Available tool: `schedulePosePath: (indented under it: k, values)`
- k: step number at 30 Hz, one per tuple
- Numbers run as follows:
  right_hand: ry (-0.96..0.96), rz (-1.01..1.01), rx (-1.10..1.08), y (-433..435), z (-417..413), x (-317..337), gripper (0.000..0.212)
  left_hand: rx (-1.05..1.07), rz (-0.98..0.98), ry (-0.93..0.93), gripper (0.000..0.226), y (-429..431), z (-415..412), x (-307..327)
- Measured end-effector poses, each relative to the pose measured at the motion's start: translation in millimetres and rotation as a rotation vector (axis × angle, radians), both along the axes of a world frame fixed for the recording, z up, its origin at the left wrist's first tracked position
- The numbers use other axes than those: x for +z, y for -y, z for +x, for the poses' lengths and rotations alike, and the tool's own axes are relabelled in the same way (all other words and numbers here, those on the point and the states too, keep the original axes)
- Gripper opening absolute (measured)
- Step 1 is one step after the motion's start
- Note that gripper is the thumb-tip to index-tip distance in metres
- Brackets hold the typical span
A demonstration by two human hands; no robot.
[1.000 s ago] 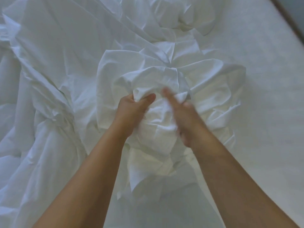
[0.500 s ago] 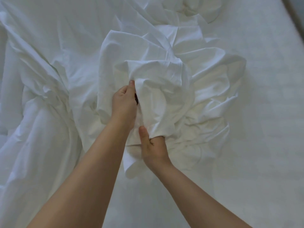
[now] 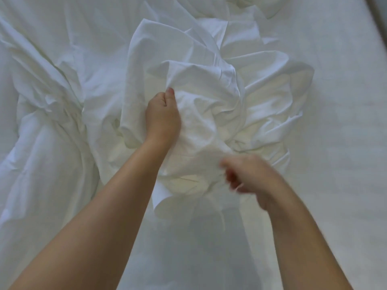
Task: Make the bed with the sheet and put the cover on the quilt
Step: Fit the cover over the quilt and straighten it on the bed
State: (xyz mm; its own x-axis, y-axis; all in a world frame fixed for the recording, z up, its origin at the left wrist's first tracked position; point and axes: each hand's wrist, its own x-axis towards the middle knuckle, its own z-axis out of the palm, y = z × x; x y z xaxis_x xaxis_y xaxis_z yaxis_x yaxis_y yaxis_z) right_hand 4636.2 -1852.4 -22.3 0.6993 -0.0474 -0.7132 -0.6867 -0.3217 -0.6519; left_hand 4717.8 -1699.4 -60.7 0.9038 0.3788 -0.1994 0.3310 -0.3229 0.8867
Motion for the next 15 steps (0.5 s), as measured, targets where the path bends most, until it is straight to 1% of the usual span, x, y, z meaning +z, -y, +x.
schedulePosePath:
  k: [1,2,3,4,5,6,7,8,10,12,13,15]
  values:
    - [0.155,-0.068,-0.230,8,11,2,0.026,-0.012,-0.001,-0.003,0.044,1,-1,-1]
    - [0.258,-0.086,-0.361,10,21,1,0.025,-0.017,-0.015,-0.005,0.043,2,-2,-1]
    - [0.261,-0.054,-0.372,4,31,-1,0.024,-0.020,-0.031,-0.001,0.043,2,-3,-1]
    - [0.194,0.040,-0.310,-7,40,-4,0.025,-0.028,-0.047,0.005,0.042,1,-3,-2]
    - [0.086,0.153,-0.240,-21,46,-8,0.028,-0.041,-0.061,0.009,0.042,-1,-3,-4]
    - [-0.005,0.224,-0.194,-33,50,-12,0.032,-0.058,-0.064,0.008,0.041,-4,-2,-5]
    - [-0.050,0.247,-0.165,-42,54,-13,0.037,-0.070,-0.043,0.001,0.042,-8,0,-4]
    - [-0.065,0.261,-0.159,-50,59,-13,0.037,-0.076,0.022,-0.008,0.044,-16,3,-3]
    - [-0.049,0.317,-0.188,-61,69,-10,0.031,-0.036,0.216,0.003,0.046,-37,12,2]
    - [-0.043,0.332,-0.172,-74,77,-5,0.028,0.022,0.326,0.012,0.042,-56,21,6]
    - [-0.044,0.300,-0.167,-82,80,-4,0.029,0.004,0.353,-0.011,0.037,-60,25,8]
    - [-0.037,0.213,-0.202,-93,88,-12,0.033,-0.106,0.437,-0.096,0.028,-55,28,8]
